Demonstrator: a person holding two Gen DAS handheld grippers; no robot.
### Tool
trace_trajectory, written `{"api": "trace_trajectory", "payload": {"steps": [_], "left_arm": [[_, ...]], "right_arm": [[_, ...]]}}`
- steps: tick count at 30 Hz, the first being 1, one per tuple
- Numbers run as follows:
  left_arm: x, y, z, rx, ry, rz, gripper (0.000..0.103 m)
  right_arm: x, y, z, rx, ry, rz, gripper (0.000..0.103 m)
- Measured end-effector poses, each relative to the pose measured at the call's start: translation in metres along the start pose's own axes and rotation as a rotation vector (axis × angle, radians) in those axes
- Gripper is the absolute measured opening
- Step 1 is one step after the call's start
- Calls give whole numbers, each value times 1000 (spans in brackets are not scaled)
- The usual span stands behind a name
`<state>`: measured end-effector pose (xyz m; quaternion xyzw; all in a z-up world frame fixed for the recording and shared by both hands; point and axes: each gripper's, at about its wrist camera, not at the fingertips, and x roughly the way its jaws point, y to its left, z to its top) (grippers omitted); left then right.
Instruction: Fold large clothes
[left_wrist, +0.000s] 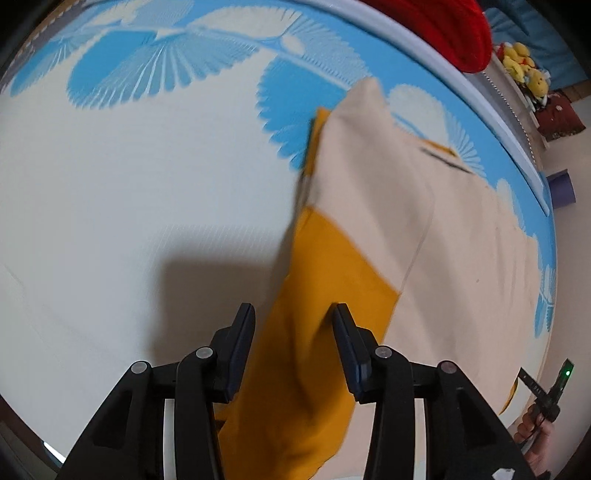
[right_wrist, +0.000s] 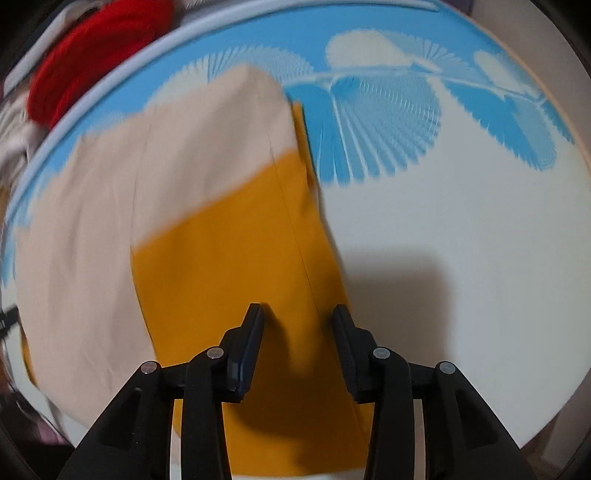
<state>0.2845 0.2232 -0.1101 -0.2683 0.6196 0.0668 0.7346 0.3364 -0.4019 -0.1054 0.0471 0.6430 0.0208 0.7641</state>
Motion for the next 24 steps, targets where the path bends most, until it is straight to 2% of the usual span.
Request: {"api": "trace_trajectory", "payload": {"steps": [2, 3, 4, 5, 6, 7, 8, 10, 12, 13, 14, 16, 17, 18, 19, 21, 23, 24], "left_arm": [[3, 3, -4, -15, 10, -17, 37], [4, 3, -6, -16, 15, -27, 34], [5, 1, -8, -6, 22, -41, 19], [5, -3, -10, 10, 25, -47, 10], [1, -9, -11, 41, 4, -33, 4], [-9, -14, -11, 68, -49, -10, 2], [-17, -16, -10, 74, -94, -8, 0], [-46, -19, -7, 59, -234, -39, 0], [-70, -22, -6, 66, -365, 19, 0], [-69, -20, -5, 60, -360, 17, 0], [-62, -17, -4, 46, -317, -7, 0], [-35, -12, -2, 13, -160, -78, 0], [-27, -13, 0, 11, -117, -93, 0], [-20, -15, -2, 31, -82, -83, 12], [-18, -17, -5, 63, -81, -53, 28], [-19, -22, -8, 95, -97, -9, 44], [-15, -24, -9, 90, -77, -14, 46], [-12, -21, -9, 74, -64, -27, 45]], "right_arm": [[-6, 2, -4, -20, -26, -6, 38], [-9, 3, -7, -24, -35, -3, 27], [-12, 4, -8, -31, -47, -2, 19], [-15, 5, -9, -35, -60, -3, 11], [-17, 6, -10, -38, -72, -8, 9], [-22, 7, -9, -41, -96, -16, 2], [-31, 6, -6, -32, -140, -29, 0], [-55, -2, -1, 38, -264, -29, 0], [-79, -15, 3, 137, -380, -5, 0], [-84, -23, 5, 185, -407, 5, 0], [-80, -28, 7, 216, -384, 14, 0], [-55, -33, 10, 239, -266, 69, 0], [-41, -33, 11, 236, -201, 97, 4], [-35, -31, 11, 225, -172, 99, 8], [-29, -28, 12, 199, -151, 86, 12], [-22, -27, 12, 174, -139, 75, 44], [-10, -25, 10, 167, -93, 81, 58], [-6, -24, 5, 161, -69, 84, 58]]}}
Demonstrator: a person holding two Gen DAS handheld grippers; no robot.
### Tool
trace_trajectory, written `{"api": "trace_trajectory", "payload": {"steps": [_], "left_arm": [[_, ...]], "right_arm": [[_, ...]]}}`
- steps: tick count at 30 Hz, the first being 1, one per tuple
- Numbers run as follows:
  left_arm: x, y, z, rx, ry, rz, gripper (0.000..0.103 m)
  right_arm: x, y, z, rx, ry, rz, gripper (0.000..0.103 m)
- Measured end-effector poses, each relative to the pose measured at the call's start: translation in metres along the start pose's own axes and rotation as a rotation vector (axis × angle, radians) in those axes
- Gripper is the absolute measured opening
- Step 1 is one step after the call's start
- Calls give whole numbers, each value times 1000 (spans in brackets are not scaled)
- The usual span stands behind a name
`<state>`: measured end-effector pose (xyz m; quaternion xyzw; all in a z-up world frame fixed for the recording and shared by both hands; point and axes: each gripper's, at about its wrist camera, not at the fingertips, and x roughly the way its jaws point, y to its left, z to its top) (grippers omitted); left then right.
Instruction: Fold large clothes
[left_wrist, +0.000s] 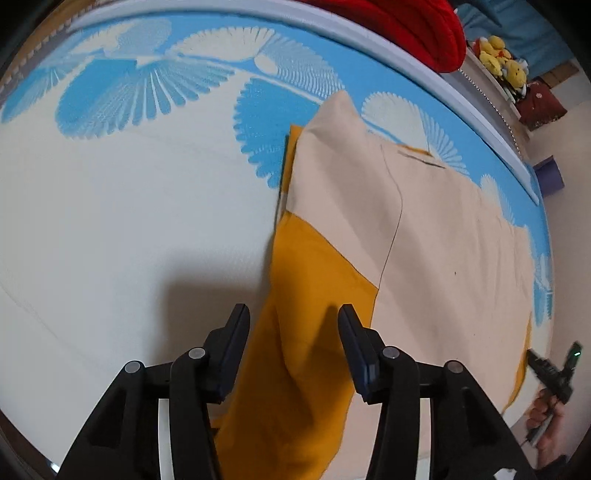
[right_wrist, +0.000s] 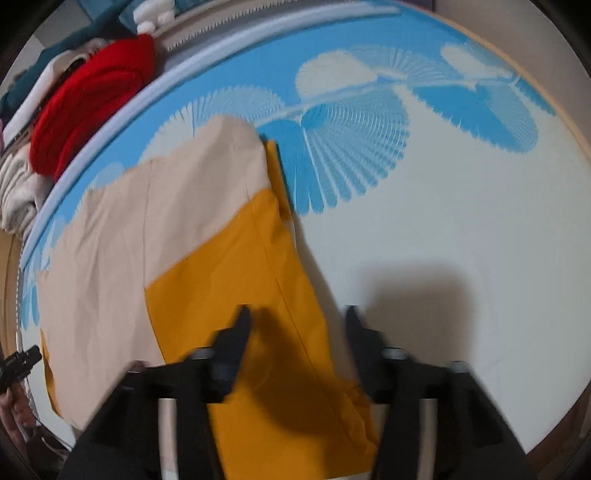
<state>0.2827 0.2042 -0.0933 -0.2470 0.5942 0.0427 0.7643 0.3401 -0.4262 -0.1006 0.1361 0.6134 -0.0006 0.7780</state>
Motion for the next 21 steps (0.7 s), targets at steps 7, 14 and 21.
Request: {"api": "trace_trajectory", "payload": {"steps": [7, 14, 21], "left_arm": [[6, 3, -1, 21, 1, 4, 0], [-33, -10, 13, 36, -228, 53, 0], [-14, -15, -1, 135, -79, 192, 21]], "right_arm": [[-4, 22, 4, -104, -62, -39, 6], [-54, 32, 24, -10, -342, -21, 3], [-5, 17, 15, 7, -74, -184, 13]]}}
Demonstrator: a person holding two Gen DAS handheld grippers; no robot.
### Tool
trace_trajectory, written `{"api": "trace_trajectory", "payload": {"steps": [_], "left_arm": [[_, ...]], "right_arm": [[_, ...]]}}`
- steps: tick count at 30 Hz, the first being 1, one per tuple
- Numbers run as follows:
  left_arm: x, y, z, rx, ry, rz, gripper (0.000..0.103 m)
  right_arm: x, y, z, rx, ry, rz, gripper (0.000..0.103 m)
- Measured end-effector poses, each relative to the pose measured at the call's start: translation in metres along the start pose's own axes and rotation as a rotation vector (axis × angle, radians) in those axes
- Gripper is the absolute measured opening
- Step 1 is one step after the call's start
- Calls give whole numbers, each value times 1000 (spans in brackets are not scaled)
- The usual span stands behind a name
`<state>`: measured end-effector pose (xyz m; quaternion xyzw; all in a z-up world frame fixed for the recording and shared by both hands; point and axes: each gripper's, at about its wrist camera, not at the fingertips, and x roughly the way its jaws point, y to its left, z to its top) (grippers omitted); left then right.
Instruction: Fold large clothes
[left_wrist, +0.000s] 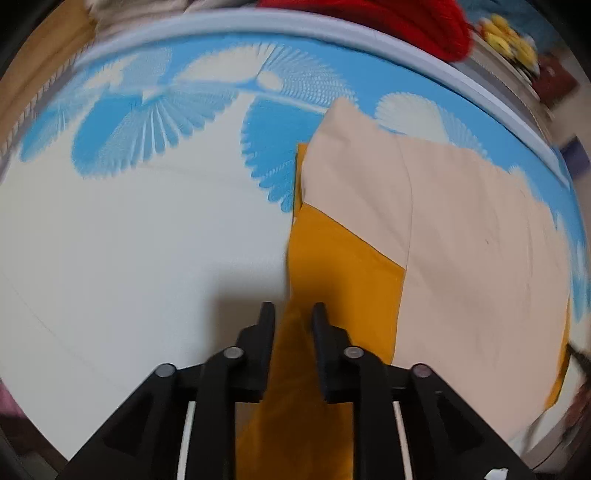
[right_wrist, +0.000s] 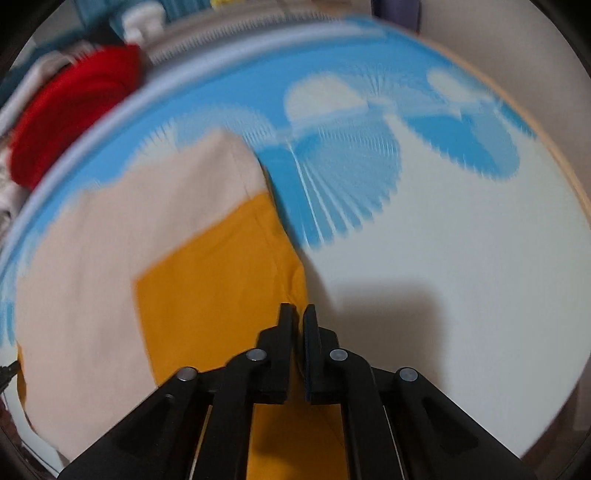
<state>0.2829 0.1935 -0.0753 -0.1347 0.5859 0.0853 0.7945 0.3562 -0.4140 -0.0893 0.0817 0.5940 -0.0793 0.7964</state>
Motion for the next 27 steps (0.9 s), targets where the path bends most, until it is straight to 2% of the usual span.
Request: {"api": "trace_trajectory", "payload": {"steps": [1, 3, 5, 6, 7, 8, 9, 10, 12, 13, 17, 20, 22, 24, 26, 27], "left_arm": [[-11, -2, -2, 37, -24, -21, 26], [-27, -3, -9, 86, -43, -99, 31], [-33, -7, -20, 162, -8, -210, 31], [-32, -13, -31, 227, 30, -256, 32], [-28, -19, -43, 303, 71, -272, 34], [-25, -24, -53, 356, 96, -267, 35], [-16, -28, -68, 437, 130, -221, 39], [-5, -28, -79, 486, 158, -160, 39], [25, -15, -100, 517, 264, -9, 39], [30, -8, -105, 502, 281, 6, 39], [20, -4, -106, 478, 264, 2, 39], [15, -5, -112, 489, 262, 40, 39], [6, -8, -114, 496, 248, 80, 39], [-10, -14, -112, 508, 188, 106, 37], [-29, -21, -109, 511, 107, 117, 37], [-39, -25, -107, 505, 67, 115, 37]], "right_arm": [[-8, -3, -2, -13, -25, -38, 13], [-26, -7, -3, -38, -108, -43, 14], [-41, -10, -9, -79, -141, 26, 15], [-44, -9, -15, -112, -128, 84, 15], [-42, -7, -19, -151, -100, 136, 15], [-37, -2, -31, -219, -42, 192, 15], [-29, 3, -43, -280, 8, 207, 15], [-20, 7, -54, -345, 55, 182, 15], [3, 11, -77, -476, 129, 29, 15], [12, 9, -85, -513, 155, -20, 15], [10, 0, -85, -455, 185, -24, 15], [14, -5, -90, -476, 220, -93, 16], [8, -4, -89, -476, 202, -159, 16], [-11, 4, -84, -453, 119, -191, 16], [-52, 28, -78, -458, -78, -156, 17], [-69, 44, -77, -470, -159, -124, 21]]}}
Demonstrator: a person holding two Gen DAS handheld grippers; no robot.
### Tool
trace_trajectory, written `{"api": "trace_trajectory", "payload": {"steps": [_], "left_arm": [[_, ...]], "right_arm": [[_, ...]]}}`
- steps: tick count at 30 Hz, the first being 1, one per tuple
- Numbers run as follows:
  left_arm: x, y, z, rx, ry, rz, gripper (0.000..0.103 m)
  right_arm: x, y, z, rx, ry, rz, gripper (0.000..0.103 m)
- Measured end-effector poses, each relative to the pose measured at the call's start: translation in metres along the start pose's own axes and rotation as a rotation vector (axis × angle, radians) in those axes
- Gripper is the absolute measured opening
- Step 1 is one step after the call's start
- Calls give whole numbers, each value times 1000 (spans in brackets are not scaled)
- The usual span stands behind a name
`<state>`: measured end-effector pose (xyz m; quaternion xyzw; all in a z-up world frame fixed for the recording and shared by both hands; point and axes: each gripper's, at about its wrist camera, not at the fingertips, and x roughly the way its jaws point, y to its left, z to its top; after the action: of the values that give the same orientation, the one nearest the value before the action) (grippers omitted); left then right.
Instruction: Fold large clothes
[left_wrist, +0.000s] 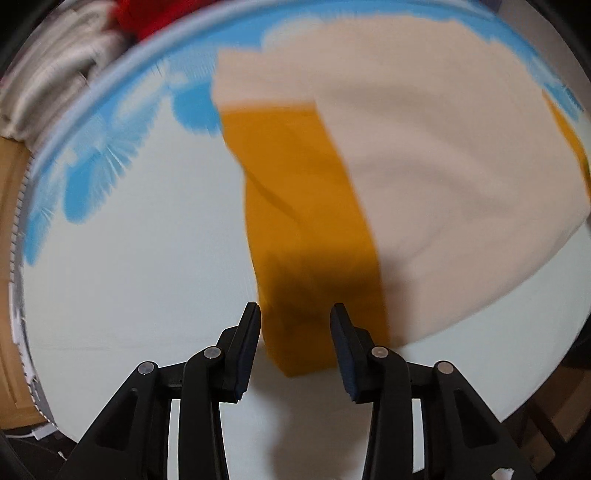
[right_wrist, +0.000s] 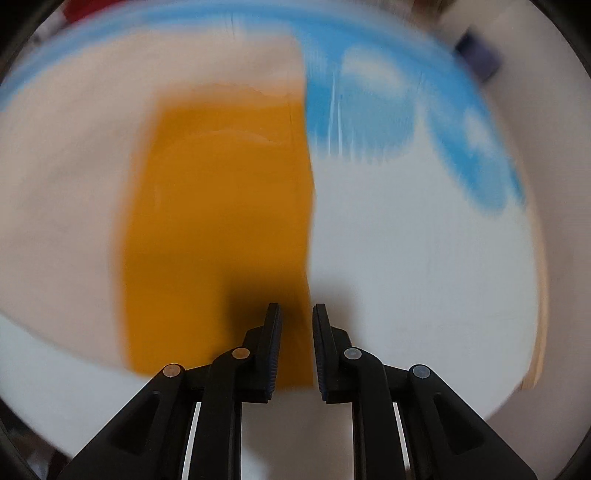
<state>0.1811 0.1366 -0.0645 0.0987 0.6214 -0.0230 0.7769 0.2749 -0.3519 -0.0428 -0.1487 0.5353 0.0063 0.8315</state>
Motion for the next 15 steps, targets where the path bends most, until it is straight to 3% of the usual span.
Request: {"api": "trace_trajectory", "payload": {"steps": [1, 3, 6, 10, 13, 15], "left_arm": [[-8, -1, 3, -11, -28, 2, 37], [-20, -6, 5, -24, -70, 17, 37], [-30, -19, 14, -16, -109, 34, 37], [-32, -31, 29, -7, -130, 31, 37], [-29, -28, 32, -1, -130, 31, 37], [-28, -25, 34, 0, -130, 22, 37]], "right_arm": [[-22, 16, 9, -13, -101, 37, 21], [-46, 47, 18, -50, -203, 130, 22], [-61, 104, 29, -155, -247, 296, 22], [-31, 175, 30, -347, -143, 366, 22], [8, 211, 23, -468, -23, 272, 22], [18, 220, 19, -493, 11, 244, 22]]}}
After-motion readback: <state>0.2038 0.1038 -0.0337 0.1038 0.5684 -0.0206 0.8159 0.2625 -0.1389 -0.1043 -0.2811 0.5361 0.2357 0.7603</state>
